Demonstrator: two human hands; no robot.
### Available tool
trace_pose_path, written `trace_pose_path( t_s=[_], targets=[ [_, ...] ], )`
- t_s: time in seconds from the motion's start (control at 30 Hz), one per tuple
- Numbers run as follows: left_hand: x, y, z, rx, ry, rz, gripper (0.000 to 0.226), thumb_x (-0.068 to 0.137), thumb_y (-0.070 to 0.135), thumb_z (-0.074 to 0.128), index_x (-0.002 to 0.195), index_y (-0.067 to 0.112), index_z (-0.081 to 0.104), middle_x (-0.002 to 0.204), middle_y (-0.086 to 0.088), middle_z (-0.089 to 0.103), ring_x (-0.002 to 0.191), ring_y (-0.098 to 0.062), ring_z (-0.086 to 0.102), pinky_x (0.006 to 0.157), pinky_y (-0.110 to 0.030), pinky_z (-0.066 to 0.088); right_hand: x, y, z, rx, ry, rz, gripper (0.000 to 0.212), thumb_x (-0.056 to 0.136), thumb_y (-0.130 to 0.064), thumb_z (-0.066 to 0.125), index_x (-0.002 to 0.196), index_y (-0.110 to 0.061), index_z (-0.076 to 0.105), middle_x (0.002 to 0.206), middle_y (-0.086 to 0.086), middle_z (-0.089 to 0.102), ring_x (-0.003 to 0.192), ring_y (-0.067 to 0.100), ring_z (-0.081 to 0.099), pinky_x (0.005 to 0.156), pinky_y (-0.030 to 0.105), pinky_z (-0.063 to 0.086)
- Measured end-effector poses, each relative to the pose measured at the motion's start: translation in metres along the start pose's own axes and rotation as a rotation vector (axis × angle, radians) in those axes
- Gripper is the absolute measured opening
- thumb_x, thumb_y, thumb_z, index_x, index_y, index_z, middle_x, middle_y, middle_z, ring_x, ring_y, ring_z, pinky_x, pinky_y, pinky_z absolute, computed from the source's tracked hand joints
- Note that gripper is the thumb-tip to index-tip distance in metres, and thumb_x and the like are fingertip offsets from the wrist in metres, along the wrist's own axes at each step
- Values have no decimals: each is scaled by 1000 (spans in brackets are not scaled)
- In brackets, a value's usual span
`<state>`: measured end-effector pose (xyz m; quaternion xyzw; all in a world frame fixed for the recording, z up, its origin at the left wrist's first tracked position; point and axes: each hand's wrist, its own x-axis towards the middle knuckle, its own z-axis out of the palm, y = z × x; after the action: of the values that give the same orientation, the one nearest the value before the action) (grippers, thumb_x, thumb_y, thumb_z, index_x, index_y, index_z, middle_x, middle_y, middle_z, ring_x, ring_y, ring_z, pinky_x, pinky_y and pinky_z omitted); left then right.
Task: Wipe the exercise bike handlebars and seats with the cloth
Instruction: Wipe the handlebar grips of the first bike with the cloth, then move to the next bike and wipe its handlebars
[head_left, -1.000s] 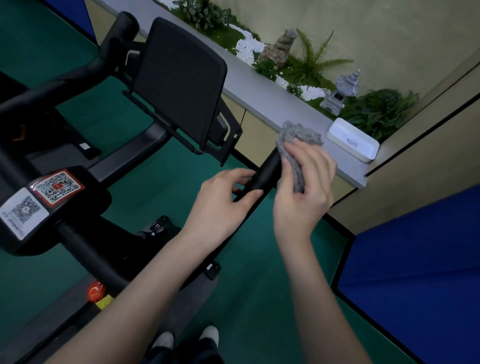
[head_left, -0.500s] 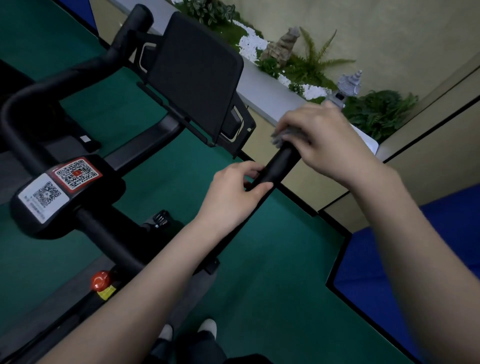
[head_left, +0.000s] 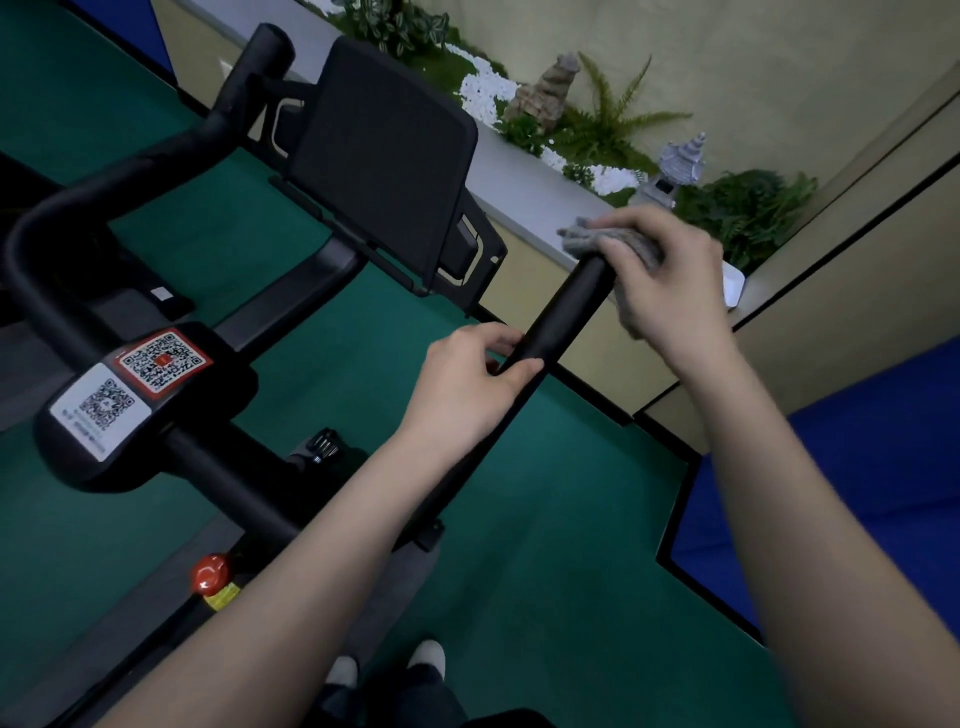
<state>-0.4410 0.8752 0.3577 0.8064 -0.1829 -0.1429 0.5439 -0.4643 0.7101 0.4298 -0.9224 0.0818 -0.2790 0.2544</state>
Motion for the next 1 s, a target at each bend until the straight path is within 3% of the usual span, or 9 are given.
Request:
trace_pose_path(
  t_s=[0.07, 0.17, 0.33, 0.5, 0.63, 0.83, 0.9, 1.0],
  targets=[
    [-1, 0, 0, 8, 4, 7, 23, 84, 31, 70, 106, 25, 69, 98, 12, 66, 91, -7, 59, 64, -7, 35, -14, 3, 12, 236, 156, 247, 12, 92, -11, 58, 98, -13, 68, 93, -10, 65, 90, -2, 60, 86, 17, 46],
    [-1, 0, 0, 27, 2, 20, 23, 85, 32, 69, 107, 26, 69, 99, 12, 66, 89, -5, 57, 63, 5, 34, -36, 1, 31, 632, 346, 542, 13, 95, -9, 54, 96, -18, 62, 92, -3, 65, 90, 11, 62, 89, 31, 51],
    [0, 1, -1, 37, -4, 38, 27, 85, 29, 69, 110, 21, 69, 102, 8, 67, 89, -6, 58, 63, 5, 34, -71, -11, 64, 965, 466, 739, 14, 97, -7, 50, 107, -8, 60, 97, 6, 66, 88, 12, 64, 80, 24, 53],
    [0, 1, -2, 39, -17, 66, 22, 85, 25, 68, 107, 19, 69, 93, 11, 64, 81, -2, 54, 62, 6, 33, -88, -10, 66, 951, 307, 803, 13, 96, -3, 50, 102, -6, 62, 94, 9, 66, 85, 18, 62, 80, 28, 50],
    [-2, -1, -3, 73, -44, 105, 29, 87, 30, 66, 114, 18, 66, 111, 3, 65, 90, -7, 55, 67, -6, 36, -109, -10, 57, 831, 191, 751, 16, 94, -4, 54, 92, -14, 66, 85, 4, 69, 77, 12, 64, 72, 25, 51],
    [-11, 1, -7, 164, -33, 234, 41, 91, 34, 60, 127, 15, 56, 120, -1, 59, 107, -16, 55, 91, -32, 44, -145, -9, 39, 633, 258, 742, 19, 93, -7, 57, 90, -22, 68, 95, -1, 70, 90, 14, 66, 75, 26, 54],
    [-20, 0, -6, 210, -40, 295, 44, 92, 33, 58, 131, 14, 52, 124, -2, 54, 115, -18, 50, 95, -30, 40, -155, -8, 33, 588, 271, 750, 19, 93, -8, 58, 89, -24, 68, 94, -4, 70, 89, 11, 67, 72, 25, 55],
    [-36, 2, -5, 272, -21, 387, 47, 92, 29, 57, 134, 11, 48, 131, -4, 49, 123, -20, 43, 104, -28, 32, -169, -6, 28, 568, 286, 781, 19, 93, -8, 58, 91, -23, 69, 99, 0, 70, 94, 17, 67, 78, 33, 55]
  ],
)
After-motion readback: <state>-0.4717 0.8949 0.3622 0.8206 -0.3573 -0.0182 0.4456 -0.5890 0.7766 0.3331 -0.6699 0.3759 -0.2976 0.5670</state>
